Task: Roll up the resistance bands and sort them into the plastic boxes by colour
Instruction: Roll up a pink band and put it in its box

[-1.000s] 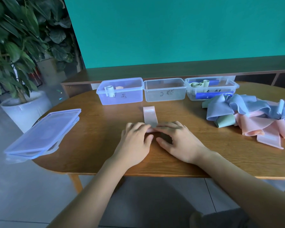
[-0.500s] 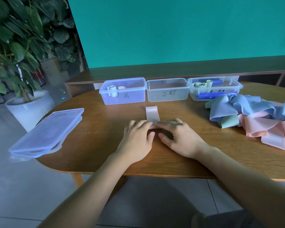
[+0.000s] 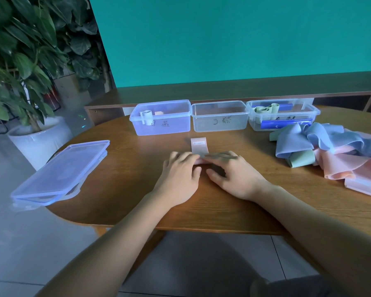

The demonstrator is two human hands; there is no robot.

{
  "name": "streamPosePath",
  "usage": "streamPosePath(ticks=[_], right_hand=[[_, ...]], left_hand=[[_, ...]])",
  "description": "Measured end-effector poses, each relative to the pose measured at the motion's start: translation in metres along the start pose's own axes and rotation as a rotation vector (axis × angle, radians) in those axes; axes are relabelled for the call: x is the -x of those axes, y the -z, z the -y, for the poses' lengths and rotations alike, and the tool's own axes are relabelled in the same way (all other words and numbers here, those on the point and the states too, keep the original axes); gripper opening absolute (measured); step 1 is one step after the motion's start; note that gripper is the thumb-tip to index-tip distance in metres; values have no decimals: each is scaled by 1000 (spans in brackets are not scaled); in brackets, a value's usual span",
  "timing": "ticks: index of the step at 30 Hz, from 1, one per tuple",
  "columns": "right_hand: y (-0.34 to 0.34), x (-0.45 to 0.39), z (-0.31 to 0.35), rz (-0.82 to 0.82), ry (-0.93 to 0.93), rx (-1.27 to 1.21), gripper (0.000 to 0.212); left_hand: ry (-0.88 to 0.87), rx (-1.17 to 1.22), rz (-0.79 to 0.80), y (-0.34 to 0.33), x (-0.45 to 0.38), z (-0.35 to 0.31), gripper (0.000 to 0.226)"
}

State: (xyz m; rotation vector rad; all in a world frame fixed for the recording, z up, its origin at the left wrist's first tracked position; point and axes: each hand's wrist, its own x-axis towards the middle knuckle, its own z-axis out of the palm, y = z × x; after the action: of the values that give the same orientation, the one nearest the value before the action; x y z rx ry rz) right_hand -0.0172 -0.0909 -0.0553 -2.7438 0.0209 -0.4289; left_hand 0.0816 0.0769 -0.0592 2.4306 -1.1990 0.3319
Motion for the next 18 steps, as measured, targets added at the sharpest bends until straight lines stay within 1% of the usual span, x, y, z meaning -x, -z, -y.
streamPosePath(ticks=[4,6,11,15,18], right_hand=[[1,-3,-1,2,-7,4,42],[0,-6,-3,3,-3,0,41],[0,-11,-6,-11,16,-25,39],[0,-14,-8,-14,15,-55,39],[-2,-19,-12,-14,-9,-50,39]], left_hand=[[-15,-8,-22,-2,-5,2,37],[-41,13,-46,-2,-5,3,34],[-37,18,-32,-4,-10,6,31],[-22,-1,-21,-5,-17,7,34],[-30,14,-69,-5,-20,8,35]])
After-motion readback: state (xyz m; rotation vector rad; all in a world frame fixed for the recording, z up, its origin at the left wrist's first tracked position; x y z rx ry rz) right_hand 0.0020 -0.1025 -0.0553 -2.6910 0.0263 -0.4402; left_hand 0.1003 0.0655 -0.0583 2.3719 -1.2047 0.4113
